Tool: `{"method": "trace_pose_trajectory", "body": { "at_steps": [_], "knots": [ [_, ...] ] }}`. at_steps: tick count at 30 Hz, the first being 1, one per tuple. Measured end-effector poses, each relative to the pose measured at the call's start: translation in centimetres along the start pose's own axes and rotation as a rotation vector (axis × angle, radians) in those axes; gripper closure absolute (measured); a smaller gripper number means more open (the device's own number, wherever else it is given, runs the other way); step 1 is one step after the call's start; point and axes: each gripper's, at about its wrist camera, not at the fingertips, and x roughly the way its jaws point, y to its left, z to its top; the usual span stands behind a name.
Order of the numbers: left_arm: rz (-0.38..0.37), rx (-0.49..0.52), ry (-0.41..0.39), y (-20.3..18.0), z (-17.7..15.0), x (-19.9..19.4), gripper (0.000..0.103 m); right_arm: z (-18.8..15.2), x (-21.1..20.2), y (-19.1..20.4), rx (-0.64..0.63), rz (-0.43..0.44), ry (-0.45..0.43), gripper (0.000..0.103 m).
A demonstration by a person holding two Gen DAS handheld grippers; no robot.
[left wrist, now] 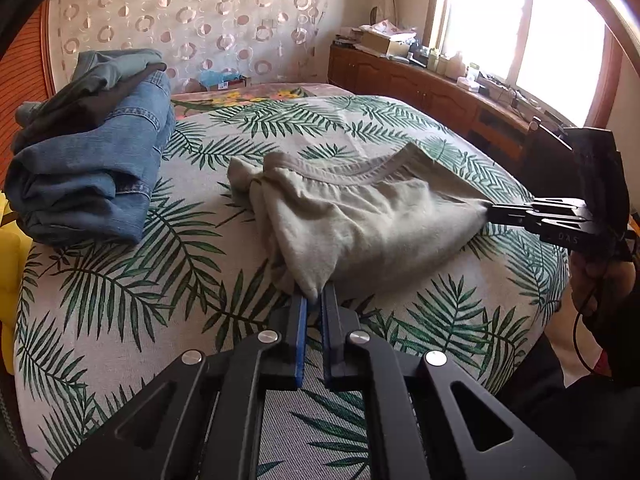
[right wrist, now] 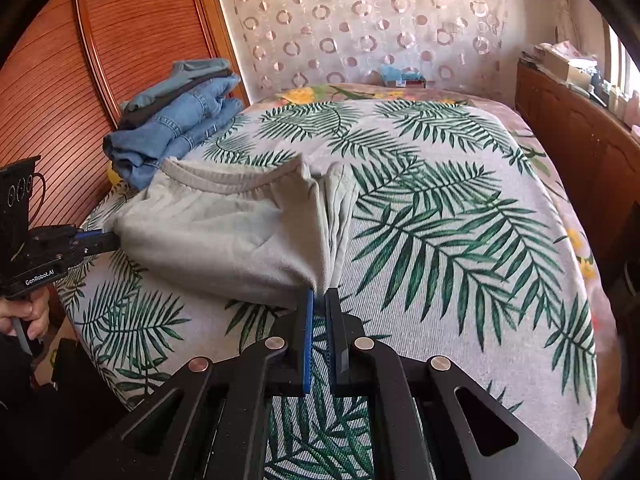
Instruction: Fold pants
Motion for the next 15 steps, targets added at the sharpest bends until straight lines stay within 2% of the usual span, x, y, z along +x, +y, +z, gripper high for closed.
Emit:
{"method": "trace_pose_trajectory", "body": {
  "at_steps": [5,15],
  "knots": [
    [-0.004,-0.017,0.017,-0.3,-0.1,0.1,0.096,0.1,-0.1,-0.3,0.009,0.016,0.005,0.098],
    [0.028,-0.008,0.001,-0.7,0.6,-1.0,0.092,0.6,-1.4,-0.3,0.007,0.002,-0.016,0.098]
  ]
}}
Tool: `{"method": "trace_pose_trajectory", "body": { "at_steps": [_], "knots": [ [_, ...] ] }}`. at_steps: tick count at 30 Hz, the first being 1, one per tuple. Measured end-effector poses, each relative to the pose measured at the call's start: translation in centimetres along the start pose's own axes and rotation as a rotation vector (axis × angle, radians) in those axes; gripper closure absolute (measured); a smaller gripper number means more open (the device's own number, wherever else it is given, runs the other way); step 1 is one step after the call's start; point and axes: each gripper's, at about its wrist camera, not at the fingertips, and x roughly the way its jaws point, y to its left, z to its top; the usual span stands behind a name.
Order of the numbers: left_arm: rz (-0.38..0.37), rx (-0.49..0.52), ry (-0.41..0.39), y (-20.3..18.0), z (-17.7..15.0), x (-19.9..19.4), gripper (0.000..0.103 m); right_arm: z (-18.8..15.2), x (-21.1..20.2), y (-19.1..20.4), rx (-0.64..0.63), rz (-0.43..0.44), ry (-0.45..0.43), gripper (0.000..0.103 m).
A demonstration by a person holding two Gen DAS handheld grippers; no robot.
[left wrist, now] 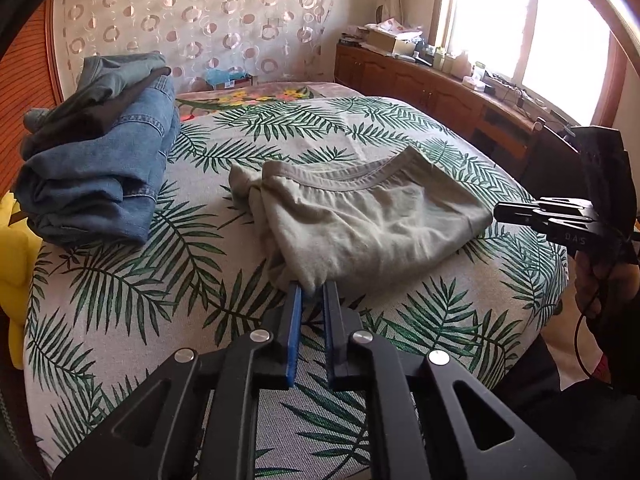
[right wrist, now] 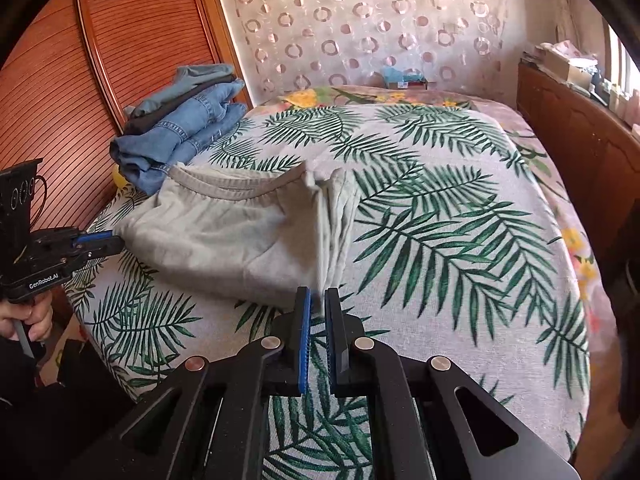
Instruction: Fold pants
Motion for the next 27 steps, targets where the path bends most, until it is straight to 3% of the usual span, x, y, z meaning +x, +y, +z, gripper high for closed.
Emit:
{"method": "trace_pose_trajectory", "body": {
  "at_steps": [5,9,11,15,17,19,27],
  "knots": [
    [0.028,-0.008,-0.012,0.4,0.7,-0.3,0.076,0.4,-1.2,-0.3,0.005,-0.02,-0.029,0.098],
    [0.039,-0.007,-0.018,0.6,1.5,0.2,0.074,0.8,-1.5,0.1,-0.005,-0.024,-0.045,0.096],
    [0.042,-0.007,-0.02,0.7,1.8,0.4,0.055,1.1,-1.5,0.4,-0.012,-0.023,-0.05,0.095],
    [0.051,0.0,-0.01,0.7,2.5,1.6,0.049,2.1,-0.7,0.9,-0.035,-0.017,-0.056,0.093],
    [0.042,-0.005,-0.01,1.0,2.9,2.1,0.036,2.6,0.0,1.1,-0.049,-0.008,-0.061,0.088],
    [0.032,-0.01,-0.006,1.1,3.3,2.6,0.029,3.1,0.7,1.3,-0.062,-0.006,-0.063,0.085],
    [0.015,-0.029,-0.022,2.2,5.5,4.3,0.029,6.0,5.0,2.2,-0.118,-0.015,-0.038,0.079]
  ]
}}
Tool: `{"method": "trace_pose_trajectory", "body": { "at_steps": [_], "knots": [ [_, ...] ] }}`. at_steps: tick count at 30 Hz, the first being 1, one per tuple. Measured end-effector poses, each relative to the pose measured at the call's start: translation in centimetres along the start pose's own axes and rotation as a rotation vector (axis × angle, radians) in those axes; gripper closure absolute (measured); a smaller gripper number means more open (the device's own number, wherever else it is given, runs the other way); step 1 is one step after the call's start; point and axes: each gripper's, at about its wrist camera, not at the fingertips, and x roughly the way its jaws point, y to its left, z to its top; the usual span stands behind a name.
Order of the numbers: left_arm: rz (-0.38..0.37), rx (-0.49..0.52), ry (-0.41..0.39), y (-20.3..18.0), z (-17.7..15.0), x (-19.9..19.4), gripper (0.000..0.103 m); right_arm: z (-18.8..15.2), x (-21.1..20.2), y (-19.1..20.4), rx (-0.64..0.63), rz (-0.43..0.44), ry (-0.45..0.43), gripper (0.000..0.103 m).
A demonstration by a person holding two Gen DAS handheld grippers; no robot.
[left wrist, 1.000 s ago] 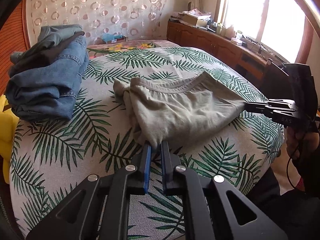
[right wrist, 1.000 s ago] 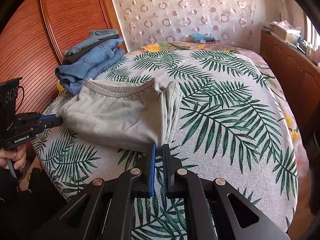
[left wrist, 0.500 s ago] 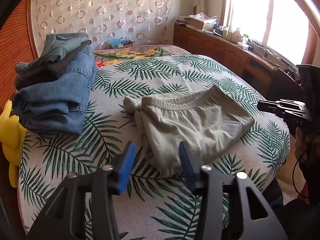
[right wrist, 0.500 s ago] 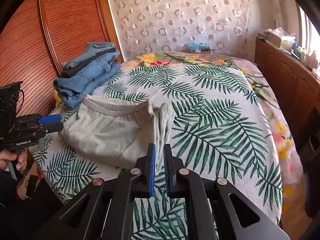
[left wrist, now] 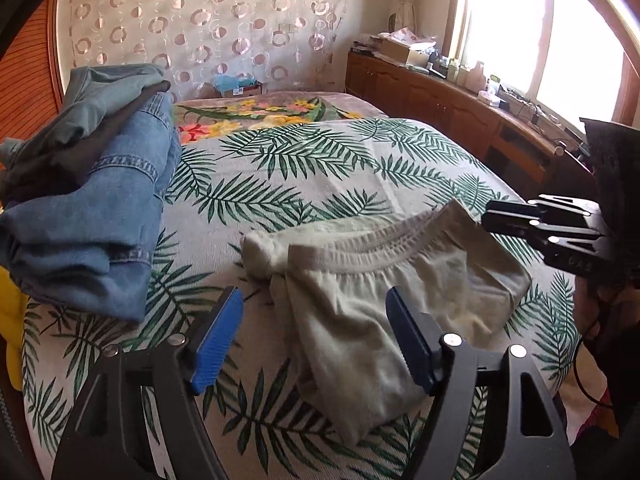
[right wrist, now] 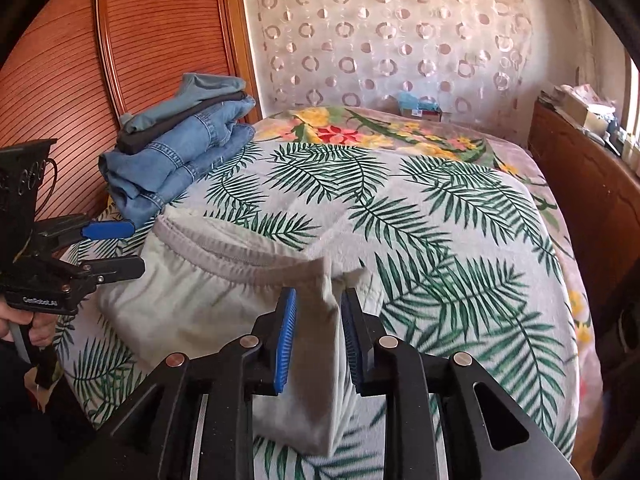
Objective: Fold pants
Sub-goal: 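Open both grippers and position them around the folded grey-green pants bundle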
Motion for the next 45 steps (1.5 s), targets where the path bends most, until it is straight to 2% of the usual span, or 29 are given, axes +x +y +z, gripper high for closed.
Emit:
{"method": "trace_pose_trajectory", "body": {
  "at_steps": [2,6,9,10,12,14,17,19,22,25,27,29,31,36,42,45],
  "knots": [
    [0.009,0.005,0.005,0.2,0.5,0.5,0.033,0.5,1.2,-0.1,-0.002,-0.003,0.012,0.079],
    [0.022,0.003,0.022,0.5,1.0,1.6,0.033,1.3,3.2,-0.5,-0.001,-0.031,0.031,0.079],
    [0.031,0.007,0.03,0.5,1.0,1.9,0.033,1.6,4.0,-0.6,0.001,-0.007,0.053,0.081],
    [0.031,0.009,0.03,0.5,1.0,2.0,0.033,1.6,4.0,-0.6,0.0,-0.001,0.054,0.097],
    [0.035,0.012,0.029,0.5,1.0,2.1,0.033,1.7,3.9,-0.7,0.003,0.014,0.044,0.098],
    [0.038,0.011,0.029,0.5,0.9,2.2,0.033,1.8,3.6,-1.2,0.026,-0.018,0.007,0.098],
    [0.047,0.007,0.033,0.6,1.0,2.5,0.033,1.6,4.4,-2.4,0.084,-0.03,0.04,0.098],
    [0.056,0.011,0.036,0.6,1.0,2.8,0.033,1.4,5.2,-2.5,0.081,-0.039,0.07,0.098],
    [0.087,0.013,0.052,1.0,1.1,3.6,0.033,1.6,5.2,-2.3,0.08,-0.037,0.068,0.098],
    [0.101,0.01,0.06,1.4,1.0,4.1,0.033,1.8,4.4,-2.2,0.083,-0.027,0.056,0.094],
    [0.108,0.012,0.061,1.6,1.0,4.4,0.033,1.6,3.9,-2.0,0.071,-0.036,0.057,0.088],
    [0.106,0.006,0.065,1.8,1.0,4.6,0.033,1.2,3.5,-1.7,0.063,-0.032,0.062,0.066],
    [0.105,0.004,0.066,1.8,0.9,4.7,0.033,0.7,3.4,-1.8,0.064,-0.042,0.074,0.056],
    [0.102,-0.018,0.078,2.1,0.6,5.0,0.026,0.1,4.1,-2.3,0.086,-0.046,0.118,0.055],
    [0.076,-0.049,0.094,2.6,0.5,5.2,0.023,0.1,4.2,-2.0,0.071,-0.052,0.116,0.052],
    [0.071,-0.04,0.098,2.5,0.5,5.3,0.02,0.0,4.1,-2.2,0.076,-0.031,0.112,0.048]
  ]
}}
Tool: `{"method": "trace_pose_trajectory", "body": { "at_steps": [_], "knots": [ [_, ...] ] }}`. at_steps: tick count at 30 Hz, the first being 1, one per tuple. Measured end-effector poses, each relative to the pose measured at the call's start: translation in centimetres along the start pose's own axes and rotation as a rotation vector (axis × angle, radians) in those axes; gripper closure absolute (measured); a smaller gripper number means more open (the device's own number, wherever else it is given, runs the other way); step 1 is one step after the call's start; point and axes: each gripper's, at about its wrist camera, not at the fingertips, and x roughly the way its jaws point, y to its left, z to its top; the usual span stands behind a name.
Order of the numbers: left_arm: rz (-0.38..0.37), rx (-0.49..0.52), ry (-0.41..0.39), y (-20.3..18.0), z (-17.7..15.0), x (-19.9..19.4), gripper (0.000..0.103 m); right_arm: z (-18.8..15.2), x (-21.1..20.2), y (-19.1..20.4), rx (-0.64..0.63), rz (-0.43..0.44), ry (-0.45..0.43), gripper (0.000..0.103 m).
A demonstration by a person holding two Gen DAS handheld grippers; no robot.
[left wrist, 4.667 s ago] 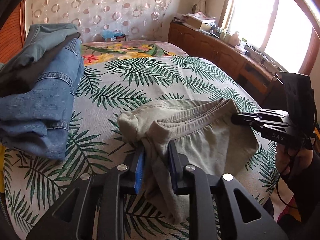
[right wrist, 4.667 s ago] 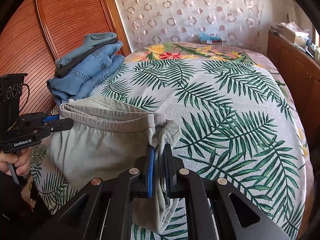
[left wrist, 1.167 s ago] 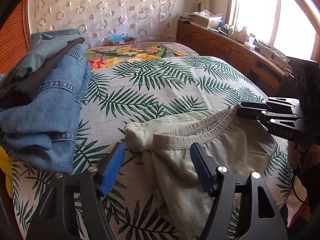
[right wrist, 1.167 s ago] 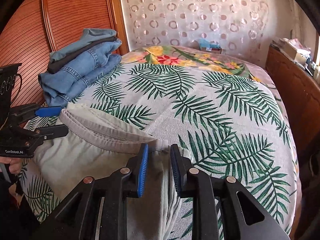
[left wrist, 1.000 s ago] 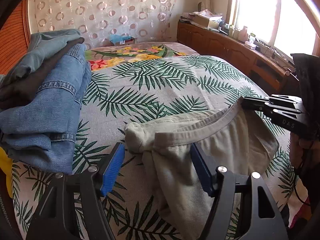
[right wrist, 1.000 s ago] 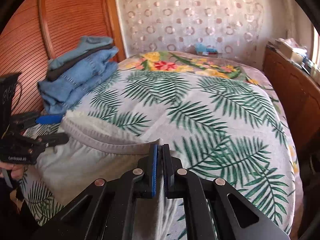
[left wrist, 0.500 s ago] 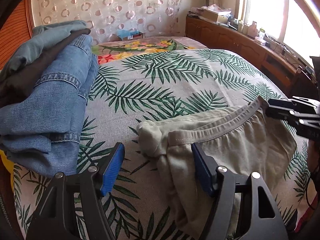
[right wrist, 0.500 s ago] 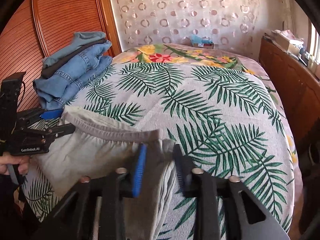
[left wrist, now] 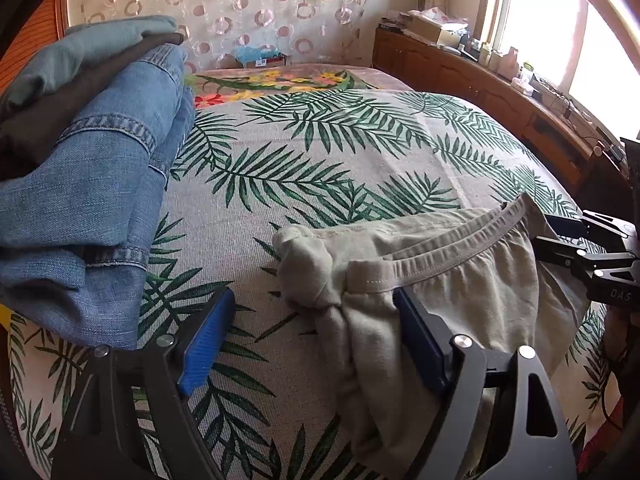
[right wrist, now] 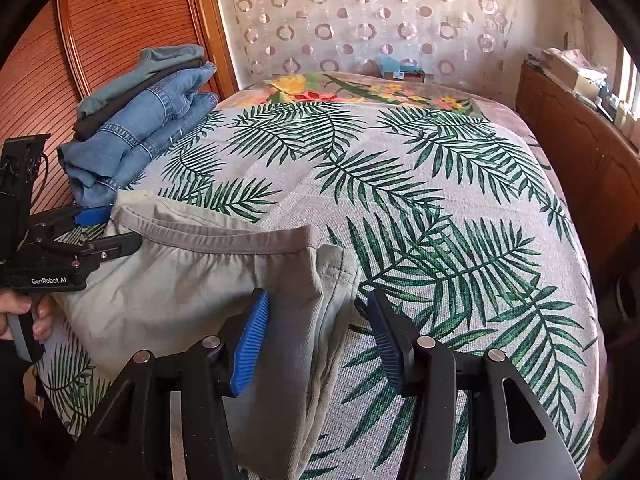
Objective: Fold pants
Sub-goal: 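Open both grippers and position them around the folded grey-green pants bundle, then grasp the folded pants bundle with both grippers and lift it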
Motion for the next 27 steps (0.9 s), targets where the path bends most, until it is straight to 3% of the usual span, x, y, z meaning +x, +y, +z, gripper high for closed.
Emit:
{"method": "trace_pose_trajectory", "body": {
  "at_steps": [19,24,27],
  "knots": [
    [-0.001,0.007,0.006,-0.2,0.1,0.1,0.016,1.1,0.7,-0.1,0.015,0.011,0.043,0.045],
    [-0.026,0.018,0.042,0.1,0.4,0.2,0.016,1.5,0.8,-0.7,0.027,0.036,0.057,0.06],
    [-0.065,-0.035,0.06,0.8,0.8,0.0,0.021,1.6,1.0,-1.1,0.044,0.046,0.065,0.065]
  ]
}}
